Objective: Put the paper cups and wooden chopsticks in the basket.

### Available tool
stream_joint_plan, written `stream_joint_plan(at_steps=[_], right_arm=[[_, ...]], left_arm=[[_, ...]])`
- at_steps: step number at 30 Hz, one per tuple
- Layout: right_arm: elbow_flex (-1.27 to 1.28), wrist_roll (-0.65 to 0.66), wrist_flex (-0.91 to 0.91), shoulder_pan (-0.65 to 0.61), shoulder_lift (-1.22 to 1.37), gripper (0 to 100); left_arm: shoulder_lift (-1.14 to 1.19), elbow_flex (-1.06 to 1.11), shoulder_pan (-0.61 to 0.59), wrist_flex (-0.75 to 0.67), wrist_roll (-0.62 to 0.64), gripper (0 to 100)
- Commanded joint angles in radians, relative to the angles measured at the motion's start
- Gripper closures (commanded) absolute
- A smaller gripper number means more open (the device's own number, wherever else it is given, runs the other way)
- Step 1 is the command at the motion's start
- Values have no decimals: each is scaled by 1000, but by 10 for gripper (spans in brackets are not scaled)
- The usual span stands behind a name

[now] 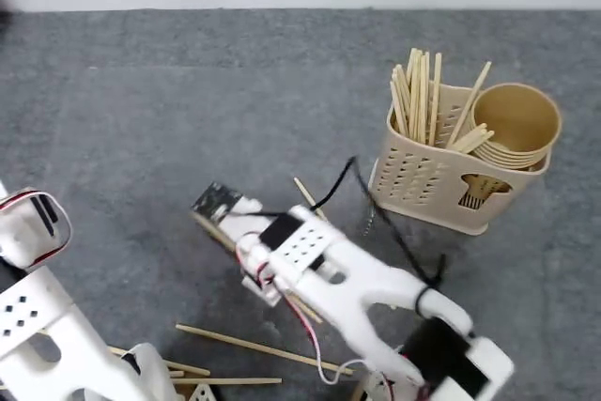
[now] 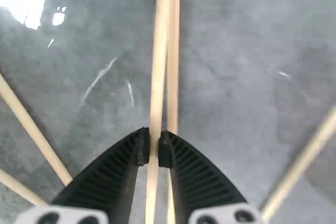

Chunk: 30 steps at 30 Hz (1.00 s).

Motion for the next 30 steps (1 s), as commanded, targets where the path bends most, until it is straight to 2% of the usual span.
stream_joint_plan(at_steps=[1, 10, 17, 24, 30], right_arm=[[-29, 55, 48, 71, -151, 991], [-31, 118, 137, 173, -507, 991], [-170, 198, 134, 366, -762, 991], [-256, 203, -88, 567, -806, 991], [-180, 107, -386, 688, -806, 991]], left_arm=[[-31, -10, -6, -5, -9, 859], [-29, -10, -6, -5, -9, 859], [-26, -10, -6, -5, -9, 859], [-26, -8, -3, -2, -8, 859], [-29, -8, -5, 0, -8, 859]])
